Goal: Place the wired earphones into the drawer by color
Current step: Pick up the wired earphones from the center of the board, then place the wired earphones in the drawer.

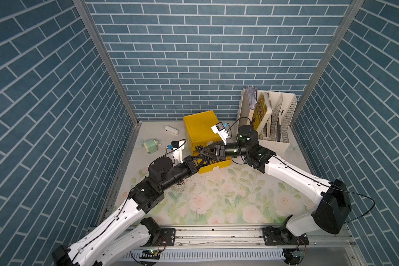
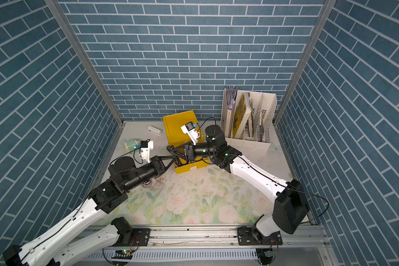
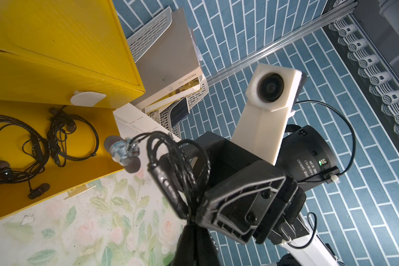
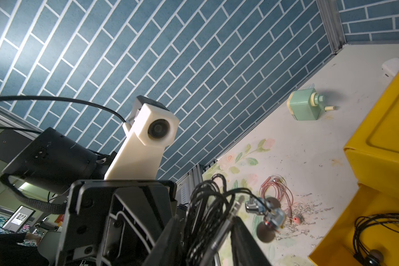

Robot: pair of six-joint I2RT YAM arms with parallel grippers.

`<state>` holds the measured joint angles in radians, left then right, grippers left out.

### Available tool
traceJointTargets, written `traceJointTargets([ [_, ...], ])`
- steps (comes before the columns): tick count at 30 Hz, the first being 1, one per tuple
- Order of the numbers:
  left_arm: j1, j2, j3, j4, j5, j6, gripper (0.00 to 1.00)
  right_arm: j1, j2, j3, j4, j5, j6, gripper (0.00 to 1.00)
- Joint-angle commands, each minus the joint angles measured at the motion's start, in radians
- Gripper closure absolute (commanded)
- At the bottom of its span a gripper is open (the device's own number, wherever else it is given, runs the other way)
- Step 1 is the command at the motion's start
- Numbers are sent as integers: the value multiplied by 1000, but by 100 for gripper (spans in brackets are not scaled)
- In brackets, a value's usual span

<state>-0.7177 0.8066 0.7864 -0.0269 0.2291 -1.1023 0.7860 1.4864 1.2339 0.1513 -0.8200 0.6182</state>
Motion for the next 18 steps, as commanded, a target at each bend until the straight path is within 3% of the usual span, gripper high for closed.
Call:
traceJointTargets([
  [1,3,-3,12,21,-4,25,99,9,0,10,21,-12,0,70],
  [8,3,-1,21,-1,-16,33,98,10,-1,15,24,-13,0,88],
  [13,3,-3,24,-24,-25,48,90,9,-5,22,-8,15,-21,96],
  [16,3,-13,40,-65,-43,65,80,6,-6,37,-60,53,-58,99],
  [18,3,-28,52,-102,-61,78,67,-1,-12,50,-100,92,-87,100],
])
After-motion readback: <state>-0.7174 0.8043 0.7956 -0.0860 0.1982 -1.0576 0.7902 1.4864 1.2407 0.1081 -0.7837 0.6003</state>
